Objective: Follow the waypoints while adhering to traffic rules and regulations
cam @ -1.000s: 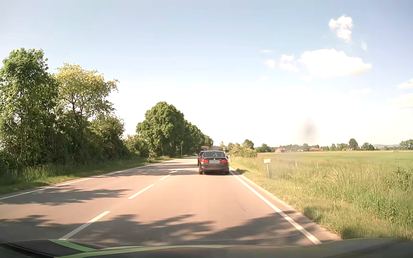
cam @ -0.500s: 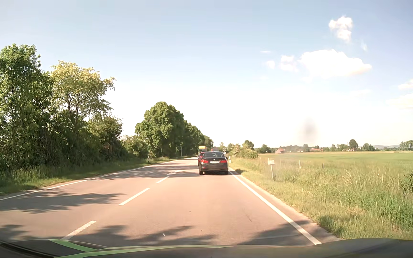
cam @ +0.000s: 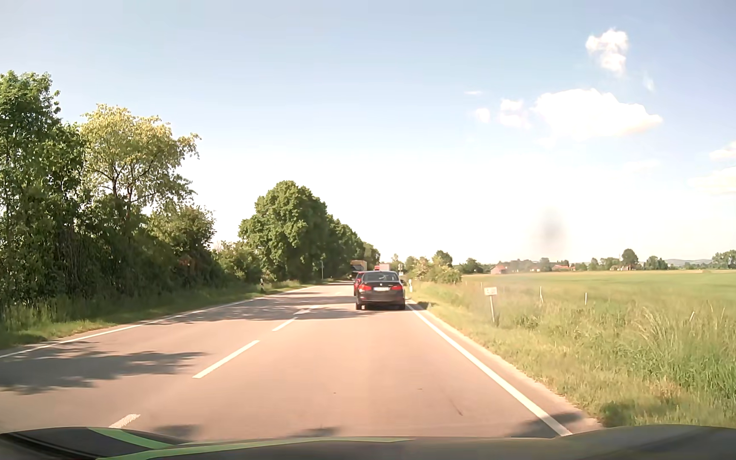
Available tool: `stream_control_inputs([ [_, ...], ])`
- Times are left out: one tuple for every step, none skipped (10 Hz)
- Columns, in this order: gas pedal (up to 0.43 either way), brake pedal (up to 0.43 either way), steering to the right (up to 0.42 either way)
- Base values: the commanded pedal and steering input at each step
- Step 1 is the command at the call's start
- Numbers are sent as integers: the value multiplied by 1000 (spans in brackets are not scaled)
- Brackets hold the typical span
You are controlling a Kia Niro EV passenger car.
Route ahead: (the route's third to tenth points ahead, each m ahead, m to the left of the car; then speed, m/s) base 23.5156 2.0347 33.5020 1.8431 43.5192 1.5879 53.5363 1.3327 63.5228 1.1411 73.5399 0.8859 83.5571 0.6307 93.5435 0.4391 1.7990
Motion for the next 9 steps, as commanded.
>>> stream_control_inputs([
  [0, 0, 0],
  [0, 0, 0],
  [0, 0, 0],
  [0, 0, 0],
  [8, 0, 0],
  [20, 0, 0],
  [20, 0, 0],
  [28, 0, 0],
  [39, 0, 0],
])
